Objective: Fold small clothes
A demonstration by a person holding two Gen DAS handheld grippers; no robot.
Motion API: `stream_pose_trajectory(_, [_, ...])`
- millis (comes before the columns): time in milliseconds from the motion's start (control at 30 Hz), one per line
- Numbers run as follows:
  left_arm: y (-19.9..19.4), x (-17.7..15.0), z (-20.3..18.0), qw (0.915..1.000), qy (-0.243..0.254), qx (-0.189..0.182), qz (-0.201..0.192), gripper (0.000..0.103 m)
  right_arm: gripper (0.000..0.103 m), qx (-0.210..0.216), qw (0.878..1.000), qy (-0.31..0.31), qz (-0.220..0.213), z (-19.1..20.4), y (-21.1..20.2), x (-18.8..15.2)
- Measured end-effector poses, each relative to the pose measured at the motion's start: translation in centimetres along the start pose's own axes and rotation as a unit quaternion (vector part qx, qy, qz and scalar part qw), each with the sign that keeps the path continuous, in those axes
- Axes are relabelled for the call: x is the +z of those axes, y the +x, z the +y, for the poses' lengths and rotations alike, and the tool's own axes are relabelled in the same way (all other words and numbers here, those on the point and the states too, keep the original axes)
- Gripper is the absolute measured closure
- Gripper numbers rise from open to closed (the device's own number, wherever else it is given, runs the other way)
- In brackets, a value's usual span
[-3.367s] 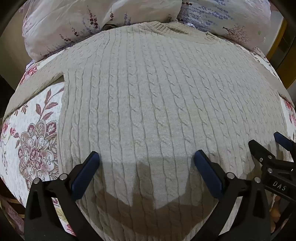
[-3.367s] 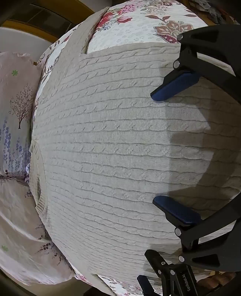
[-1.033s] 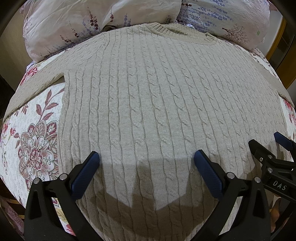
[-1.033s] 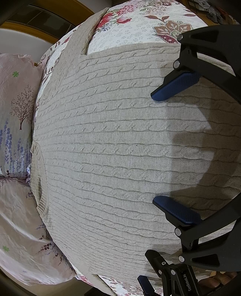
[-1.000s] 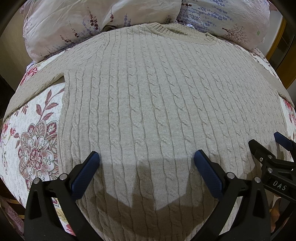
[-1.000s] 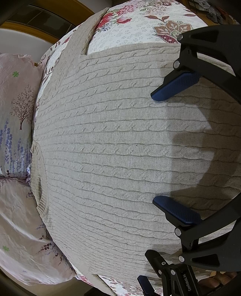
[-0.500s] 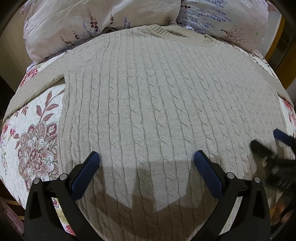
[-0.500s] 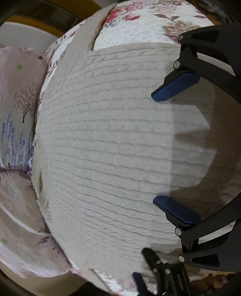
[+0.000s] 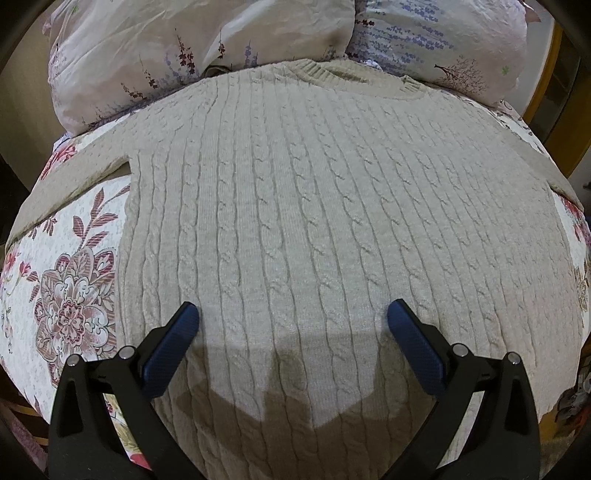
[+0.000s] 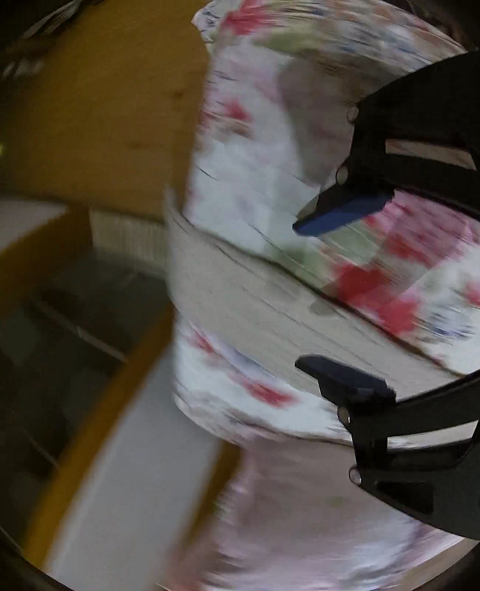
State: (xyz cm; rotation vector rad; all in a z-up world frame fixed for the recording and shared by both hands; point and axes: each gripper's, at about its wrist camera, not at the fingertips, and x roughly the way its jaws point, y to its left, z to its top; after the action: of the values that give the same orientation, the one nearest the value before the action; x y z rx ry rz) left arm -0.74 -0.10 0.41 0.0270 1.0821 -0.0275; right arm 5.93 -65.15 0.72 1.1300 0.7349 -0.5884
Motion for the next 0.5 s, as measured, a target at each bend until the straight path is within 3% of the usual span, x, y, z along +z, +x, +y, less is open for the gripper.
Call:
stream_pose_trajectory(33, [0.0,0.1,0.1,1.0,-0.004,-0.003,0.003,0.002,0.045,-0.002,1.0,0.004,0.002,-0.2,0.5,0.6])
stream_pose_trajectory(100, [-0.5,0.4,1.0,0.9993,-0.035,-0.016,-0.001,0.002,0.049,0.005,1.0,0.008,-0.004,-0.4,1.4,1.8])
stream_pose_trajectory(133, [-0.8,0.5,1.7,0.9982,-0.055,-0.023,-0.009,0.002,0.058,0.007,1.0,0.006,-0.005,-0.3,1.9,2.5])
stream_pose_trajectory(267, [-2.7,1.3,6.3,0.9866,-0.151,-0.028,-0.055,0.002,0.083,0.011,1.0,-0.013,-0.014,-0.2,3.2,3.2])
stream_pose_trajectory(300, [-3.3,1.5,8.1,0.9813,-0.179,-0.021,-0.067,0.002,0.093,0.008,1.0,-0.018,-0.015,-0.3,3.2,3.5])
stream_pose_trajectory(367, [-4.0,1.9,11.3,0.9703,-0.226,-0.016,-0.084,0.003,0.094,-0.001,0.999,-0.037,-0.019,-0.1,2.8,3.7])
stream_pose_trajectory(400, [-4.3,2.1,14.0,0.9601,-0.264,-0.01,-0.091,0.004,0.094,-0.009,0.998,-0.063,-0.031,1.0,2.4,3.4])
stream_pose_trajectory(467, [-4.4,2.3,17.3,0.9466,-0.308,-0.005,-0.095,0.01,0.095,0.006,0.99,-0.127,-0.064,3.8,0.4,2.0])
stream_pose_trajectory(500, [-4.3,2.4,19.6,0.9356,-0.339,-0.004,-0.099,0.012,0.095,0.028,0.982,-0.172,-0.075,6.3,-0.7,0.5])
